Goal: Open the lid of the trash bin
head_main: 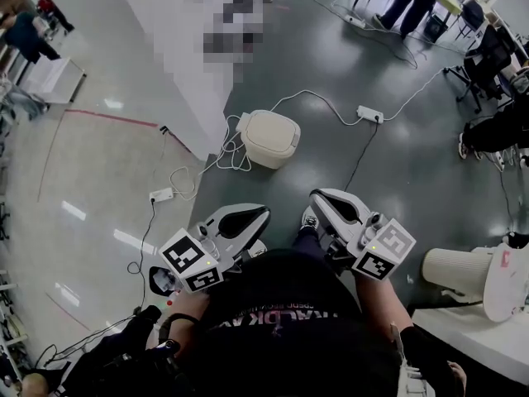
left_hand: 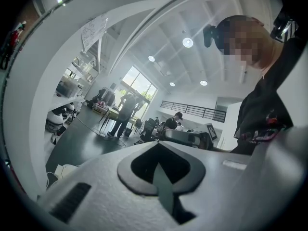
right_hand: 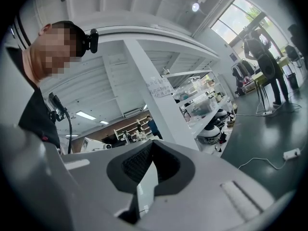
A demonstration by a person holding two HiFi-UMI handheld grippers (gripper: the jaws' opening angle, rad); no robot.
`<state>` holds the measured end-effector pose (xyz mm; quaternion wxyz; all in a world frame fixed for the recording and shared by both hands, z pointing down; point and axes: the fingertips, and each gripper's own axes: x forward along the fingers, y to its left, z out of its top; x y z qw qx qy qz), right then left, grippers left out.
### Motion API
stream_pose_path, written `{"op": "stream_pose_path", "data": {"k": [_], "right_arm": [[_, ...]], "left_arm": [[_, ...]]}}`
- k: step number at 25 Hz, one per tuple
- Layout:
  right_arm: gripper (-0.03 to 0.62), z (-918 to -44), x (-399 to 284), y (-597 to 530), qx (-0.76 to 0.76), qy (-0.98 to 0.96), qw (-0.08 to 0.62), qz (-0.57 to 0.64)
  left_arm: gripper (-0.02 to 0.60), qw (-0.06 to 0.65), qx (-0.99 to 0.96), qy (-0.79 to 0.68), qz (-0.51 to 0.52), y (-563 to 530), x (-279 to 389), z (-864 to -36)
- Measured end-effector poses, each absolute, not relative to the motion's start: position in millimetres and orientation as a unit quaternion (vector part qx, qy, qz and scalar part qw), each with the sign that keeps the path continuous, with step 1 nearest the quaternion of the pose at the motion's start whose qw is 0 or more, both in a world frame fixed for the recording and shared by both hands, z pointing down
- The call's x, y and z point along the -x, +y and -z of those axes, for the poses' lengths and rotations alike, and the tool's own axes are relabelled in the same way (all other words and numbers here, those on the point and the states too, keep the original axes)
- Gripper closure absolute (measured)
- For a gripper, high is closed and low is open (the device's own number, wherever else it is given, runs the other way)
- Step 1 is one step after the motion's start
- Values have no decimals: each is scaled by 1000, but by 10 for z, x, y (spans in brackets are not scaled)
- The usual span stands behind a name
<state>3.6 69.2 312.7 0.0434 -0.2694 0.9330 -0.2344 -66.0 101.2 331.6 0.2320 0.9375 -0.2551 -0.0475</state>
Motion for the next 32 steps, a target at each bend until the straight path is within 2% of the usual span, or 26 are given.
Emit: {"op": "stream_pose_path", "data": {"k": [10,21,32], "right_arm": [[586,-3201,-115,520,284,930,44,227],[586,-3285,-327,-363,254,938,18,237],[586,-4125,-683,-1587,265,926,-24,269]], "left_arm": [[580,230,-934,-271,38,985,791,-3389],[580,232,-918,-318,52,306,552,-3308],[580,294,-891,-344,26,-489,257,-3692]]}}
